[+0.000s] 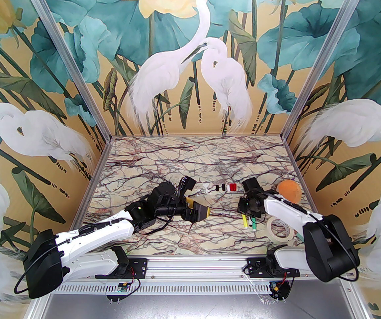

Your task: Open the pen caps

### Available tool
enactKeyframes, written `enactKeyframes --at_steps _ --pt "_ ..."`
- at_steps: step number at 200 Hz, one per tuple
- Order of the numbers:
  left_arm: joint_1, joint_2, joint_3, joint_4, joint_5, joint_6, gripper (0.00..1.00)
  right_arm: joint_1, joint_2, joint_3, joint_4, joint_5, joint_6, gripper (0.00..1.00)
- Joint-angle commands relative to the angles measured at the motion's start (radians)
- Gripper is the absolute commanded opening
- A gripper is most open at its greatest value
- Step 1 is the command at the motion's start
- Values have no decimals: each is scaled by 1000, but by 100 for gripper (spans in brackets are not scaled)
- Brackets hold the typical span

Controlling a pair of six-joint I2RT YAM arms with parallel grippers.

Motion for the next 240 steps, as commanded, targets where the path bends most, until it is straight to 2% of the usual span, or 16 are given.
enactKeyframes --at_steps 1,58,91,118,157,189,240 --pt "-3 -14 -8 18 -9 2 100 26 45 39 10 53 -21 28" --pt "-4 -40 -22 8 -36 -7 99 107 116 84 8 112 0 22" --pt "-3 -63 -44 25 -51 -38 99 112 28 83 26 72 4 20" --pt "-1 -64 -79 86 -39 -77 98 112 -95 83 33 -2 10 20" --pt "5 -27 -97 193 6 -138 97 112 -258 82 95 -174 58 21" --pt "4 33 -78 269 50 -203 95 119 -349 76 220 -304 139 21" --pt "4 98 -79 432 89 -297 89 147 -426 37 439 -440 266 22"
